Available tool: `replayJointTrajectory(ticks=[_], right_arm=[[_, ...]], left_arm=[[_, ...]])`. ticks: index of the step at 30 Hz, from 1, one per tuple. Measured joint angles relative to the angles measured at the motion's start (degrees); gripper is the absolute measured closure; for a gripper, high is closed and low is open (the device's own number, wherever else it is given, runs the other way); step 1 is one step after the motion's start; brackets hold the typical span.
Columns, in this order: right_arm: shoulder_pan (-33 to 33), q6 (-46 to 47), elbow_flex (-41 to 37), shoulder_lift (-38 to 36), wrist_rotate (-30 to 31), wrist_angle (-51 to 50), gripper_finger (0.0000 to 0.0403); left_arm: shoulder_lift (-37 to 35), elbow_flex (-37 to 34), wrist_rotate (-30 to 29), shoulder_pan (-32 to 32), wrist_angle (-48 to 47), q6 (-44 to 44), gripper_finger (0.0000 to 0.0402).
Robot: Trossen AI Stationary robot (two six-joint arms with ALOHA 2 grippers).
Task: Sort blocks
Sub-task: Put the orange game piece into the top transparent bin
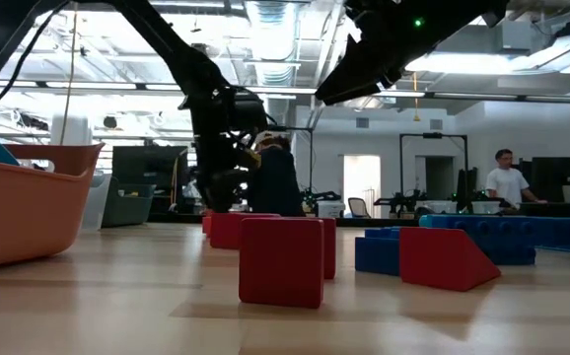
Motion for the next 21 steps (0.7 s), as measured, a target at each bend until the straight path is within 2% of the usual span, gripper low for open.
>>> replayJointTrajectory(ticks=[2,6,11,16,21], right_arm=[[0.0,0.0,0.0,0.0,0.0,0.5,0.0123],[0.0,0.5,0.0,0.0,0.0,0.6,0.0123],[0.0,1.2,0.0,0.0,0.0,0.4,0.0123],[0.0,1.8,0.0,0.0,0.0,-0.2,0.0123],[-0.1,2.2,0.0,0.0,0.0,-0.5,0.0123]], left_arm=[[-1.1,0.0,-1.5,-0.6,-1.4,1.7,0.0319],[-6.5,0.0,-1.7,-2.8,-6.1,3.5,0.0320],[-16.3,0.0,-1.2,-7.6,-18.2,1.2,0.0320],[-27.5,0.0,0.9,-17.3,-30.6,-6.3,0.0320],[-36.5,-0.5,1.0,-29.7,-43.2,-22.5,0.0320]])
